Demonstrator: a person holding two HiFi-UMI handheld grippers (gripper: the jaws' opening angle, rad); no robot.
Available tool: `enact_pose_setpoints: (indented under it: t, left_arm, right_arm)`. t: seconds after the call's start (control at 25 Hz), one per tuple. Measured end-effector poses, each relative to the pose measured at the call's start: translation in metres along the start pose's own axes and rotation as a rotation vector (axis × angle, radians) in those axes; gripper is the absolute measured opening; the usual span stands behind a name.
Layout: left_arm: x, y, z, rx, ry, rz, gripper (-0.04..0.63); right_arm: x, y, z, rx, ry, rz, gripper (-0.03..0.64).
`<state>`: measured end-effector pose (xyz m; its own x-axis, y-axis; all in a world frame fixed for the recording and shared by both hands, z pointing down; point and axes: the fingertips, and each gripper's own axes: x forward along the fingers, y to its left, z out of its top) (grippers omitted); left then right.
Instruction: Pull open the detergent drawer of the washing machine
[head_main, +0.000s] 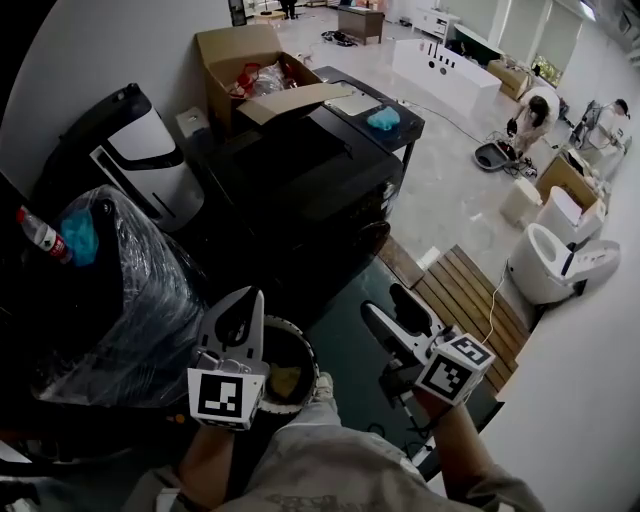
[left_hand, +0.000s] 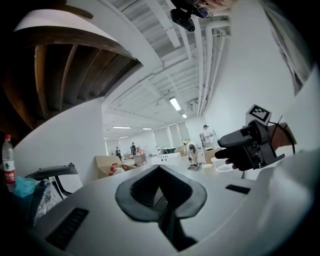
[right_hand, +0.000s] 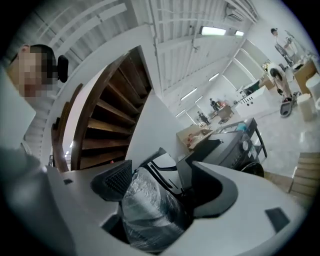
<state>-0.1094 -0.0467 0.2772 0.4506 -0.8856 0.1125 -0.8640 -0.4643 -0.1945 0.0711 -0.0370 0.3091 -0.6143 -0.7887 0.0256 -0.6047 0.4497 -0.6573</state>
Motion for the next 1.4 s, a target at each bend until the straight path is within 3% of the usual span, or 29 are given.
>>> enact_pose_setpoints:
  t: [0.16, 0.32, 0.6, 0.96, 1.4]
  left_arm:
    - [0.038, 0.023, -0.023, 0.024, 0.048, -0.011, 0.017]
    - [0.071, 0.045, -0.036, -0.073, 0.023, 0.003, 0.017]
    - [0.11, 0.078, -0.074, -0.094, 0.049, 0.03, 0.017]
    - [0.141, 0.091, -0.123, -0.104, 0.119, 0.055, 0.017]
    - [0.166, 0.091, -0.175, -0.11, 0.183, 0.14, 0.017]
  right_arm:
    - [0.046, -0.031, -0.004, 0.14, -0.009, 0.006, 0.357]
    - [0.092, -0.062, -0.017, 0.216, 0.006, -0.004, 0.357]
    - [0.151, -0.109, -0.047, 0.315, 0.041, -0.04, 0.359]
    - [0.194, -0.17, -0.084, 0.497, 0.04, -0.069, 0.374]
    - [0.225, -0.24, -0.136, 0.684, 0.089, -0.08, 0.387]
